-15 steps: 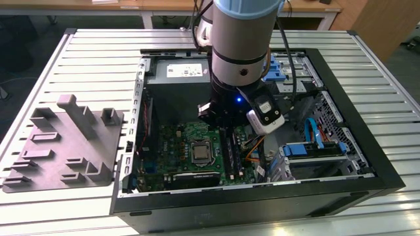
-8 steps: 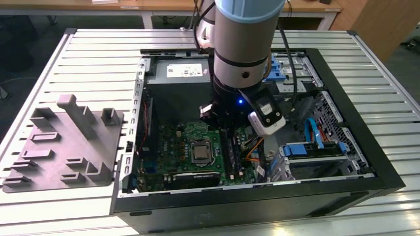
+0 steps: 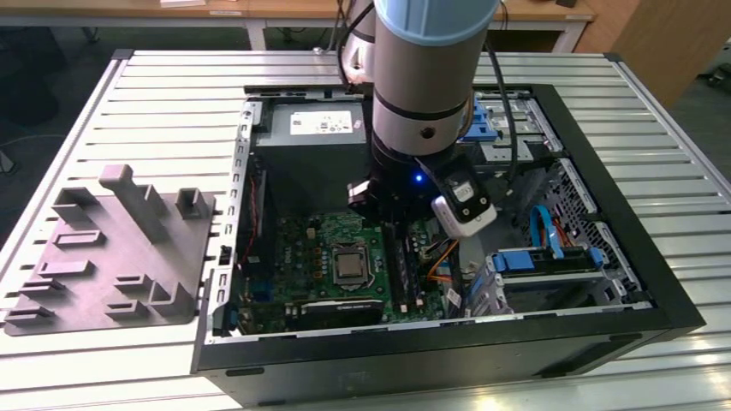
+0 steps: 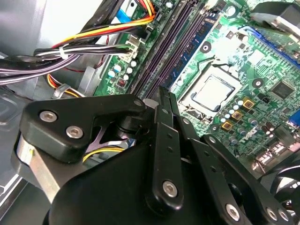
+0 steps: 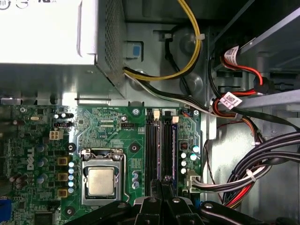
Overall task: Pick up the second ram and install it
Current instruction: 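Insert the second ram into the second slot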
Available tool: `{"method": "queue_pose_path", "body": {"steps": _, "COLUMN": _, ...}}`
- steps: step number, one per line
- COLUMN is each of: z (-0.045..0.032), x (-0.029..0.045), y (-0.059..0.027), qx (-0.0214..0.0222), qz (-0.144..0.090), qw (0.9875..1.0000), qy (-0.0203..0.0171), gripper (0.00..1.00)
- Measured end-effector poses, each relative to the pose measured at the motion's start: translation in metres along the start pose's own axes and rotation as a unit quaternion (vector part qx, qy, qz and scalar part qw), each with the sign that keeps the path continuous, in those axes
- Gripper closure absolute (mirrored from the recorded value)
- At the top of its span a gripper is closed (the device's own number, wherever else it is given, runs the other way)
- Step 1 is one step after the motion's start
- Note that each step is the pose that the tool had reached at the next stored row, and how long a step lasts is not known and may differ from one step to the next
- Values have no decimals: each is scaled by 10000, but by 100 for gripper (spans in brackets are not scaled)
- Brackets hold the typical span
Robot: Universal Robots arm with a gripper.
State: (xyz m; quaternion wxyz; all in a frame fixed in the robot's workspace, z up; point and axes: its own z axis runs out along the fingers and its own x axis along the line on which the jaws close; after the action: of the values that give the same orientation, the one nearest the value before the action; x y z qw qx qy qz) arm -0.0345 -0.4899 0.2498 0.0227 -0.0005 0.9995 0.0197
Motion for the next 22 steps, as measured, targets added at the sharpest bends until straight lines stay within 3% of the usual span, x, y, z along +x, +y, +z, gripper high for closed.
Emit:
{"method": "queue_pose_path", "body": {"steps": 9, "z": 78, "x": 3, "y": -17, "qx": -1, "qz": -25, "qw": 10000, "qy": 1, "gripper": 89}}
{"method": "queue_pose_path", "body": {"steps": 22, "z": 127, "x": 6, "y": -25, "qx": -1, "qz": -29, "qw": 10000, "qy": 2, "gripper": 89}}
